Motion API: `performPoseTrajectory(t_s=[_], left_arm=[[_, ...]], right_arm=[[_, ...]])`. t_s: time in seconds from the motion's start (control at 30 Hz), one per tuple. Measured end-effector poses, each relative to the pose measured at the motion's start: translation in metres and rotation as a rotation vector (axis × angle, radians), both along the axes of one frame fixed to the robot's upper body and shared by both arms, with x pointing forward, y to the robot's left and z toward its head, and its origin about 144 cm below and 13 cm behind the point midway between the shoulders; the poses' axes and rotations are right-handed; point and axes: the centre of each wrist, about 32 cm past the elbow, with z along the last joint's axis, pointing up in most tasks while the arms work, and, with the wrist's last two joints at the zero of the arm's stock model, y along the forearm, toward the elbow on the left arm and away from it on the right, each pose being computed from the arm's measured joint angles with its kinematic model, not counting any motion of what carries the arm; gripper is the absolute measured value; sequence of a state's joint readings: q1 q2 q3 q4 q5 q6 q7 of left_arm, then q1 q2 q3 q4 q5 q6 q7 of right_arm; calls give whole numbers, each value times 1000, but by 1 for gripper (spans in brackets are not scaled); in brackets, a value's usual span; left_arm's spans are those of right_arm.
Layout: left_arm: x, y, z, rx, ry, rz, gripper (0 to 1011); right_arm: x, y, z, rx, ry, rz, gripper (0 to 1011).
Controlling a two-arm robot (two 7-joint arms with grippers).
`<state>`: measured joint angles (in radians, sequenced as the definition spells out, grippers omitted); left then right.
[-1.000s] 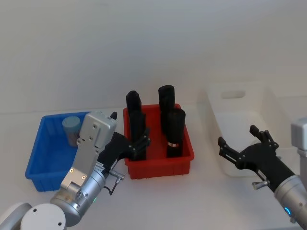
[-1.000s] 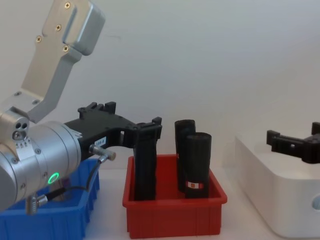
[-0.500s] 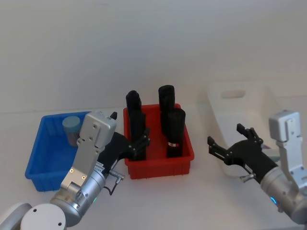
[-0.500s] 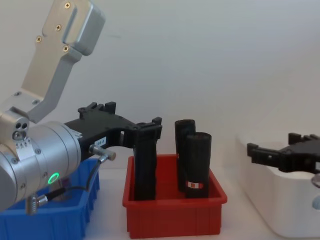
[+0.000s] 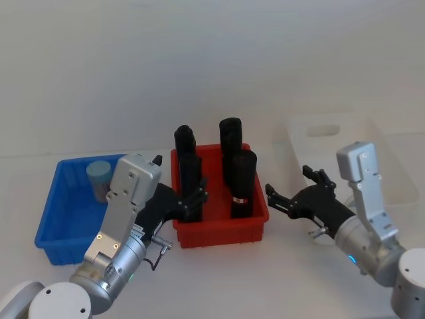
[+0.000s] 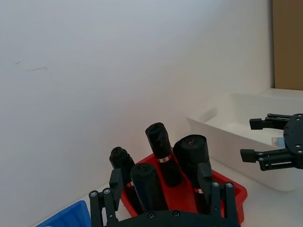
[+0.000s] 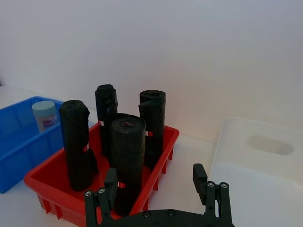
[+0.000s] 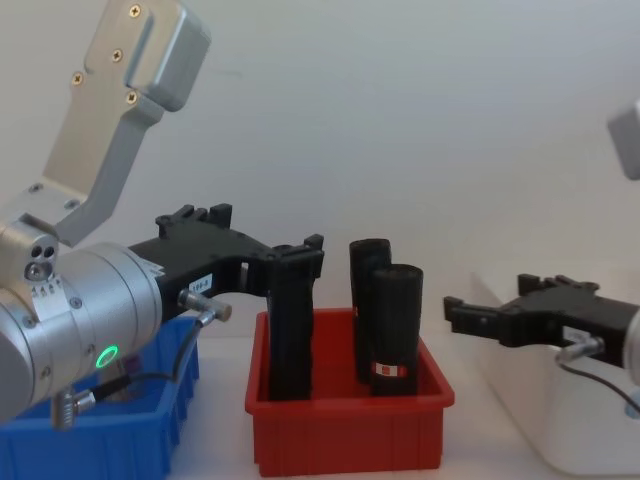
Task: Pick the cotton swabs from the blue box and place them into the white box.
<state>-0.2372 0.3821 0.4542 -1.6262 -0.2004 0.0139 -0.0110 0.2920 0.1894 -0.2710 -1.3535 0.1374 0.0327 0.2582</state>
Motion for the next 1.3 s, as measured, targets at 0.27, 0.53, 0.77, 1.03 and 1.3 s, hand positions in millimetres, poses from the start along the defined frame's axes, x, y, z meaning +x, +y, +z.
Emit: performPoseTrajectory(t_s=[0.27, 0.53, 0.77, 1.03, 1.3], left_arm=[[0, 0, 0, 0, 0, 0, 1004], [0, 0, 0, 0, 0, 0, 1004], [0, 0, 0, 0, 0, 0, 1004], [0, 0, 0, 0, 0, 0, 1004], [0, 0, 0, 0, 0, 0, 1004]], right_arm=[[17, 9, -2, -8, 1, 37, 1001], [33, 18, -4, -14, 2, 73, 1001], [43, 24, -5, -19, 1, 94, 1001], [54, 29, -6, -21, 2, 116, 1002], [62, 32, -8, -19, 3, 127, 1002]])
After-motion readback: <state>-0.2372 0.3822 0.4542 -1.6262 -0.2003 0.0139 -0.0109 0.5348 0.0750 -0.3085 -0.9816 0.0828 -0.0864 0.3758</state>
